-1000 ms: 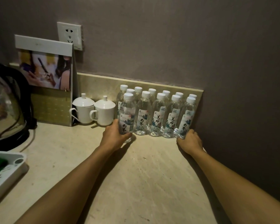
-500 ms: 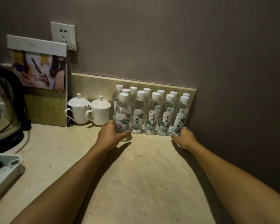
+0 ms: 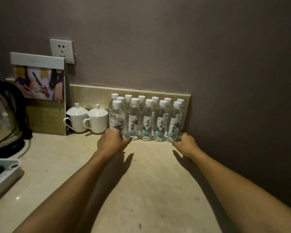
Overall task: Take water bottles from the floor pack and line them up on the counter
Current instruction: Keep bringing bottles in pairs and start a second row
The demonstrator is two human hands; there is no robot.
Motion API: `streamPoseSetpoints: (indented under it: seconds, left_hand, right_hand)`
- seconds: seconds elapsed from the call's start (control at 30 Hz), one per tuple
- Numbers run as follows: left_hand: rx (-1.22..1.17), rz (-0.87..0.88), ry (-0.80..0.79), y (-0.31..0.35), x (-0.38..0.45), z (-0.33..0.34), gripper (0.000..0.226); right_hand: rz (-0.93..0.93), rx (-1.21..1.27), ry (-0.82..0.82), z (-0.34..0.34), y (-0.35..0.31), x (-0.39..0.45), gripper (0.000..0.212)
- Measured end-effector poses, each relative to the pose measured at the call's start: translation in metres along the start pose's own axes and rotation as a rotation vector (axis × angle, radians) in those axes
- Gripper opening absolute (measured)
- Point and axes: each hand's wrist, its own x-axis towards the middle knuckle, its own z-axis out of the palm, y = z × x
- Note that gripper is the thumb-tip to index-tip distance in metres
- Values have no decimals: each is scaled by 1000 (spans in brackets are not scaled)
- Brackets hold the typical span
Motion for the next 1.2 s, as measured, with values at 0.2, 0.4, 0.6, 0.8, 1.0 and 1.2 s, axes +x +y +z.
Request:
streamPoseSetpoints:
  seconds: [0.2,0.4,0.6,0.8,1.0,1.2]
  left_hand:
    - [8,133,-24,89,-27,26,38]
    - [1,214,1,200,-67,72,41]
    - [12,311,13,305,-113,122,40]
    - [-8,417,-45,392,-142,170,46]
    - [-61,506,-218,457,-156,236,53]
    - [-91,551,-424,510,-156,326,56]
  right_hand:
    - [-64,33,33,-47,47,-18,62]
    - [-88,152,131,-115,115,-44,61]
    - [-136,219,270,-188,178,-71,43]
    - [-59,249,397,-240,258,-88,13]
    - [81,199,413,-270,336,-89,11]
    - [228,182,413,-284,421,-71,14]
